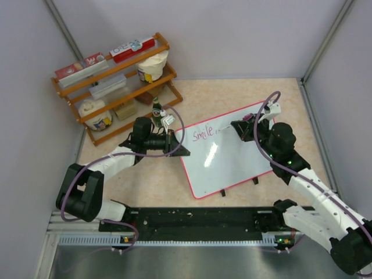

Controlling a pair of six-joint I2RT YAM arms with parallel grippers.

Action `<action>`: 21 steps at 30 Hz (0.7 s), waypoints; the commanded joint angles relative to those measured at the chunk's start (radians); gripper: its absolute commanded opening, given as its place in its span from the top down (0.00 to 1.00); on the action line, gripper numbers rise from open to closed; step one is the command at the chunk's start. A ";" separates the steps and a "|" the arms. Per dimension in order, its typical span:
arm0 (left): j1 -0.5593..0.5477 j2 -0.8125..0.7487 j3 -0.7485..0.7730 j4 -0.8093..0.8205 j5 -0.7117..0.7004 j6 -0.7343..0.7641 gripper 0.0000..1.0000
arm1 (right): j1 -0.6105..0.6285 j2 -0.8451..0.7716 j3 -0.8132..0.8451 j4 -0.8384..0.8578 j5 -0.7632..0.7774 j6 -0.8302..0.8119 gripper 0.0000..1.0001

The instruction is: Write a sentence on the whiteboard

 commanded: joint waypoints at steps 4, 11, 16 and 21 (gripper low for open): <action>-0.041 0.040 -0.052 -0.129 -0.141 0.238 1.00 | -0.006 0.030 0.092 0.015 0.107 -0.011 1.00; -0.041 0.036 -0.056 -0.128 -0.142 0.237 1.00 | -0.006 0.039 0.078 0.043 0.141 0.001 1.00; -0.040 0.039 -0.055 -0.129 -0.142 0.235 1.00 | -0.006 0.064 0.082 0.058 0.143 0.000 1.00; -0.041 0.039 -0.055 -0.129 -0.145 0.238 1.00 | -0.006 0.093 0.077 0.064 0.129 0.000 1.00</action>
